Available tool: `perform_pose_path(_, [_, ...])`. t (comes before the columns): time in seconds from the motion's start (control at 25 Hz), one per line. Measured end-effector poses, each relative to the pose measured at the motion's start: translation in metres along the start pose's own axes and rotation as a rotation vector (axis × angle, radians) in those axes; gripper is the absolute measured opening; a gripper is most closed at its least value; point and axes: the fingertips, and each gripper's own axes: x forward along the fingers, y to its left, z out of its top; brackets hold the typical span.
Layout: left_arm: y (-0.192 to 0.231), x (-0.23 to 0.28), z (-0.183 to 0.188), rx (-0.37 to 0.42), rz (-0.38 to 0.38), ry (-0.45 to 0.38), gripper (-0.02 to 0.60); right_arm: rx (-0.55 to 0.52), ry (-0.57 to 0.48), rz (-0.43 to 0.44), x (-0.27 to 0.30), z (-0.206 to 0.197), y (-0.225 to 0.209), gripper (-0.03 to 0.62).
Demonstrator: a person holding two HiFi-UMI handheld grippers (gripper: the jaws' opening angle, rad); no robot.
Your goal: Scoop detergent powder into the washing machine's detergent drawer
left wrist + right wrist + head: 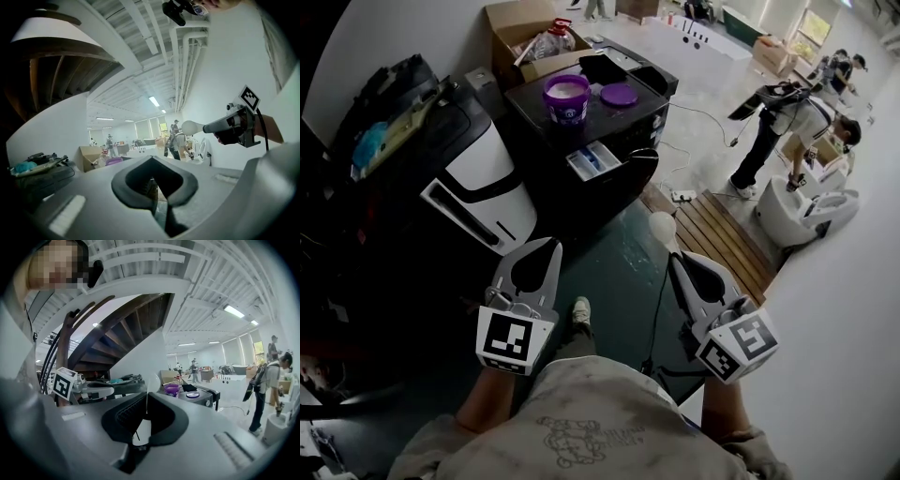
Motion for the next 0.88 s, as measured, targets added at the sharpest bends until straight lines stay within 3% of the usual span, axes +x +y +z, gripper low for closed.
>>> perform_pose_path(0.2, [0.054,0.044,-0.007,-0.016,-0.005,0.02,0.0,-0.034,0.028,-0.017,0.067,0.028,-0.016,0.035])
perform_pose_path(0.52, [0.136,0.11,-0.016,-0.022,-0.024,0.031,0.0,-0.053,0.086,-0.021,0.171,0.038,-0.044,0.034])
perform_pose_path(0.88, [0.188,0.148,-0.024,-0.035,-0.028,0.035,0.0,-0.077,0.154,-0.003,0.243,0.043,-0.056,0.034])
